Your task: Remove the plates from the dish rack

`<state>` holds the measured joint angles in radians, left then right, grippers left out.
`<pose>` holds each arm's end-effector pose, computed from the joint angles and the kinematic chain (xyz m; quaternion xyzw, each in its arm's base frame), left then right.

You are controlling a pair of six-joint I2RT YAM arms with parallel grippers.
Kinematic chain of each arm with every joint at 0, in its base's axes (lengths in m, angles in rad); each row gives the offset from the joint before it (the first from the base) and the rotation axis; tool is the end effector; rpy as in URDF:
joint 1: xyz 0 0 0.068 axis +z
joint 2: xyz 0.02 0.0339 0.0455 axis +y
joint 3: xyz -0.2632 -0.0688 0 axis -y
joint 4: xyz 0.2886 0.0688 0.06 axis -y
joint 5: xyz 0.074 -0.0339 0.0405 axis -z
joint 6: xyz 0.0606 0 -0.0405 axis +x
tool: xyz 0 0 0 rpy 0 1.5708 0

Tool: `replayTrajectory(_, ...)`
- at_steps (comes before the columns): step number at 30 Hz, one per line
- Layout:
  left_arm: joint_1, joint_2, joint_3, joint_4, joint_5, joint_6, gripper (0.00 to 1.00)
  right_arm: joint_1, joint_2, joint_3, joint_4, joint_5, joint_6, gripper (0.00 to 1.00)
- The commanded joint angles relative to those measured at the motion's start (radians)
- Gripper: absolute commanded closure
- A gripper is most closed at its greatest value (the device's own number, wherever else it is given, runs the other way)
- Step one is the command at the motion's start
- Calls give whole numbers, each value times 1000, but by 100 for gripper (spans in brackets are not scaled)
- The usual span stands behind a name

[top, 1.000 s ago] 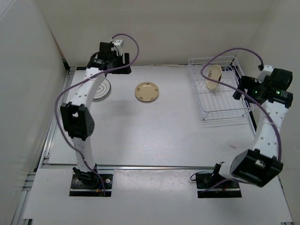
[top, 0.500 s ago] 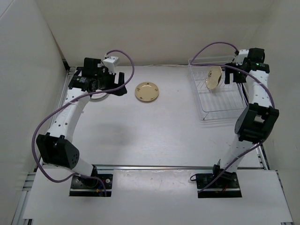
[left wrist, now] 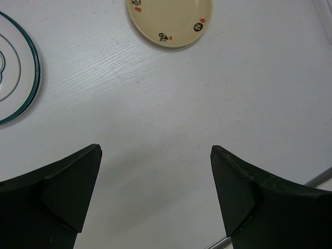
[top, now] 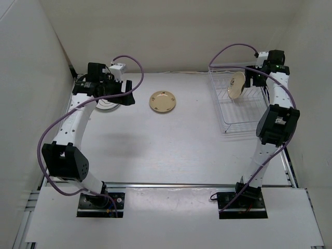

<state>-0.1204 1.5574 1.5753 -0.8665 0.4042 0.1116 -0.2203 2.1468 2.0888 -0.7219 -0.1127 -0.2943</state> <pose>0.3840 -0.0705 0.3445 0.1765 0.9021 -0.1893 0.3453 0.5386 -0.1136 0.2830 -0.0558 0.9199 -0.0476 0.3852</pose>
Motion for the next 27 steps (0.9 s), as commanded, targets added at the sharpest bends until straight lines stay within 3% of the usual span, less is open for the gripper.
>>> replayTrajectory(1,-1,15,44,-9,33,29,2,-1,27,68,29,-56,24,17)
replayTrajectory(9,-1,43,45,-9,13,30,2,18,96,109,29,-90,57,24)
replayTrajectory(13,-1,52,45,-9,-7,30,1,38,139,138,29,-81,57,48)
replayTrajectory(24,-1,52,26,-19,-34,39,1,90,177,178,47,-38,57,84)
replayTrajectory(27,-1,52,26,-19,-34,39,1,99,147,178,47,-28,75,89)
